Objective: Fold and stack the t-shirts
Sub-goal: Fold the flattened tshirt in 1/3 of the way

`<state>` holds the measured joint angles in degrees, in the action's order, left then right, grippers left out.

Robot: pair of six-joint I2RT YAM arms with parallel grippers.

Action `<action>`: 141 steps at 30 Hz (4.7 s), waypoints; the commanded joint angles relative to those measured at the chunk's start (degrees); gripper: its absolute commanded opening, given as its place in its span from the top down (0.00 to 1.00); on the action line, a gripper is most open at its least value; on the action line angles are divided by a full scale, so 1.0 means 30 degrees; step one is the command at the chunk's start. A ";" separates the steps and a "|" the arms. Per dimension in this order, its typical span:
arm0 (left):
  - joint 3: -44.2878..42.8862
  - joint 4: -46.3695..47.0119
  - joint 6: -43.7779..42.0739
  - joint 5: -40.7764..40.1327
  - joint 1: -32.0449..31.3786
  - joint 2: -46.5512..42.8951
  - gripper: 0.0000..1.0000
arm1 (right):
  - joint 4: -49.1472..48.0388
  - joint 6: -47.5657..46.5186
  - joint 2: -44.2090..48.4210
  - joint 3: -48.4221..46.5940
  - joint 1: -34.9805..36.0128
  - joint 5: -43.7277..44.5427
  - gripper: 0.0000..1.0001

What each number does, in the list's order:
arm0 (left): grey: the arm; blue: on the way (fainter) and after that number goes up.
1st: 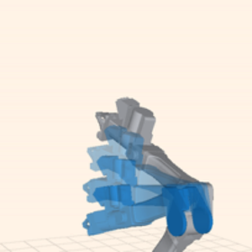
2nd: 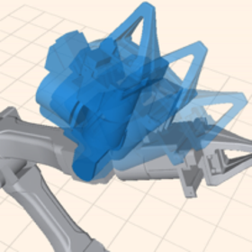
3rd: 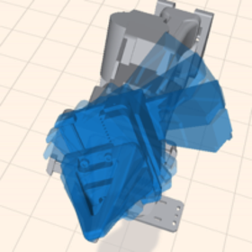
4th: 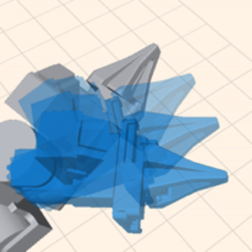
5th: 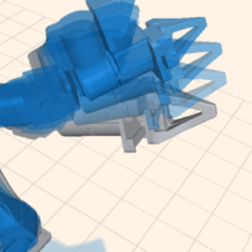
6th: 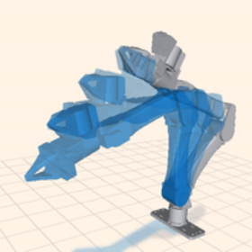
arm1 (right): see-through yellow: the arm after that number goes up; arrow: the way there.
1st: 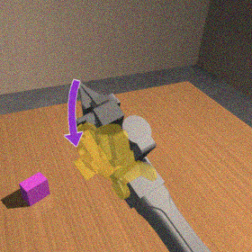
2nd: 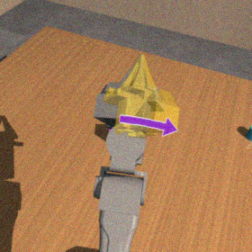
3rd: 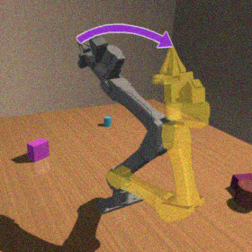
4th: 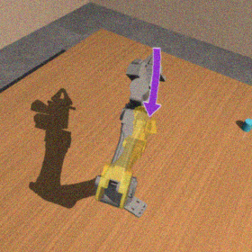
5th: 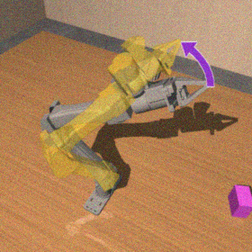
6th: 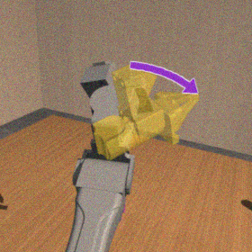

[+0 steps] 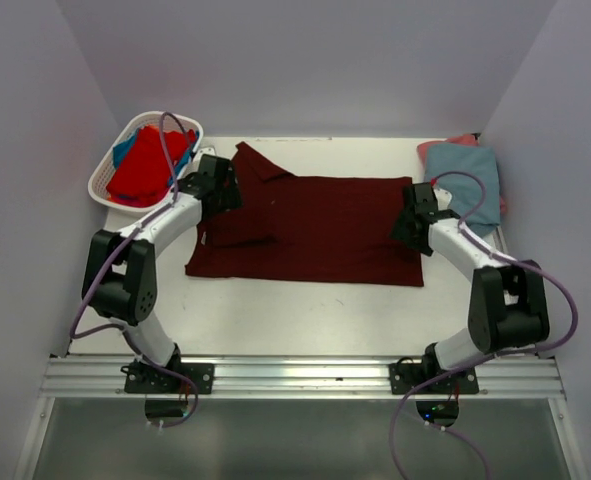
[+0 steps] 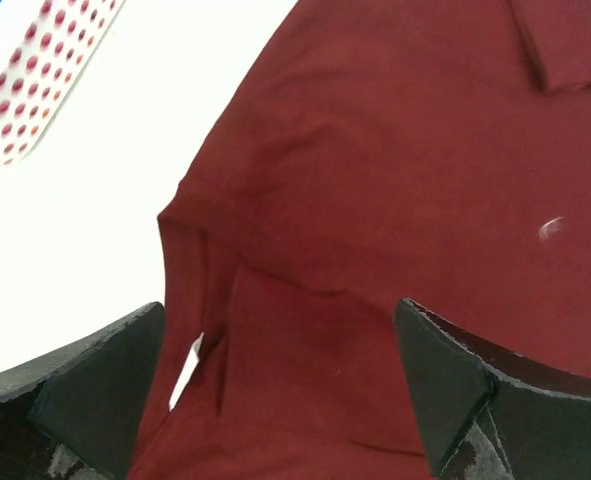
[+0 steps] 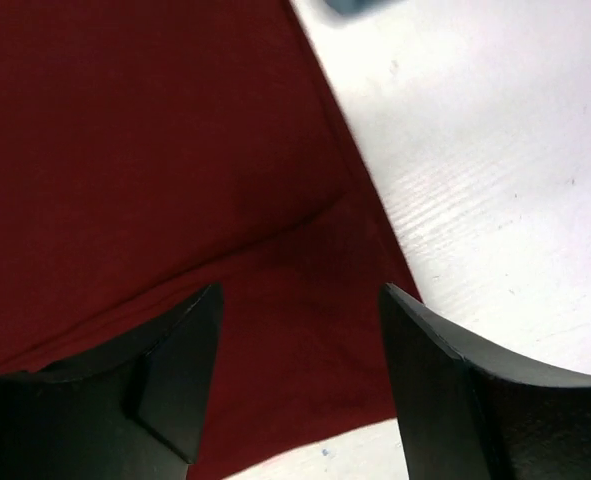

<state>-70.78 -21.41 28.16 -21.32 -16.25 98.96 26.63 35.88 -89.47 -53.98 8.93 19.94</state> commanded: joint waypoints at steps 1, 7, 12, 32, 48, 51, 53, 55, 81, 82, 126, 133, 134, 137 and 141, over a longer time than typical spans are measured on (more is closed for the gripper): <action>0.1293 0.0952 0.0779 -0.1009 -0.0120 -0.1606 0.00 | -0.0558 -0.1145 0.2809 -0.0405 0.0714 -0.0202 0.32; 0.4048 0.1860 0.1216 0.2004 -0.0674 -0.4359 0.05 | -0.1873 -0.2730 0.2054 -0.1253 0.1417 -0.5114 0.53; 0.7355 0.4289 0.1453 0.4497 -0.1262 -0.6061 0.47 | -0.2286 -0.3313 -0.1577 -0.4088 0.3109 -0.9631 1.00; 1.2342 0.8396 0.2448 0.5994 -0.2024 -0.4654 1.00 | 0.1283 -0.4957 -1.1105 -1.4821 0.6516 -0.8051 1.00; 1.2607 0.6082 0.2828 0.5437 -0.2200 -0.5946 1.00 | 0.0671 -0.5192 -0.9521 -1.2357 0.6194 -0.5534 1.00; 1.3310 0.6315 0.3091 0.5466 -0.2347 -0.5886 1.00 | 0.0820 -0.5192 -0.9493 -1.2099 0.6164 -0.5857 1.00; 1.3866 0.6549 0.3122 0.5525 -0.2376 -0.6090 1.00 | 0.0353 -0.5017 -0.8969 -1.1571 0.6164 -0.5945 1.00; 1.4072 0.6376 0.3239 0.5467 -0.2405 -0.6296 1.00 | -0.0144 -0.4841 -0.8586 -1.0605 0.6164 -0.5886 1.00; 1.0357 -0.0195 0.4063 0.2159 -0.4485 -1.2750 1.00 | -0.2402 -0.4107 -0.5705 -0.8311 0.6807 -1.2999 0.99; 0.9598 0.0189 0.3799 0.1837 -0.4485 -1.2249 1.00 | -0.2432 -0.4108 -0.6293 -0.8868 0.6925 -1.3383 0.98; 0.7862 0.2830 0.2741 0.0252 -0.2874 -0.8523 1.00 | -0.6121 -0.3550 -1.1633 -0.9403 1.0763 -2.3022 1.00; 0.7862 0.2742 0.2653 0.0193 -0.2757 -0.8698 1.00 | -0.5248 -0.5422 -1.0725 -0.7997 1.1232 -2.3757 1.00; 0.7862 0.2742 0.2653 0.0193 -0.2757 -0.8670 1.00 | -0.5042 -0.5658 -1.0607 -0.7878 1.1262 -2.3787 1.00; 0.7891 0.2829 0.2595 0.0339 -0.2757 -0.8640 1.00 | -0.4514 -0.6303 -1.0051 -0.7411 1.1321 -2.3320 1.00; 0.8096 0.2976 0.2595 0.0632 -0.2757 -0.8319 1.00 | -0.5066 -0.6364 -0.8675 -0.6912 1.1350 -2.2732 0.86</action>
<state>-47.11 -15.31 36.82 -19.14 -24.86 74.52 11.79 19.07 -121.60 -75.31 42.87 -48.66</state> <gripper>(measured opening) 0.005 0.109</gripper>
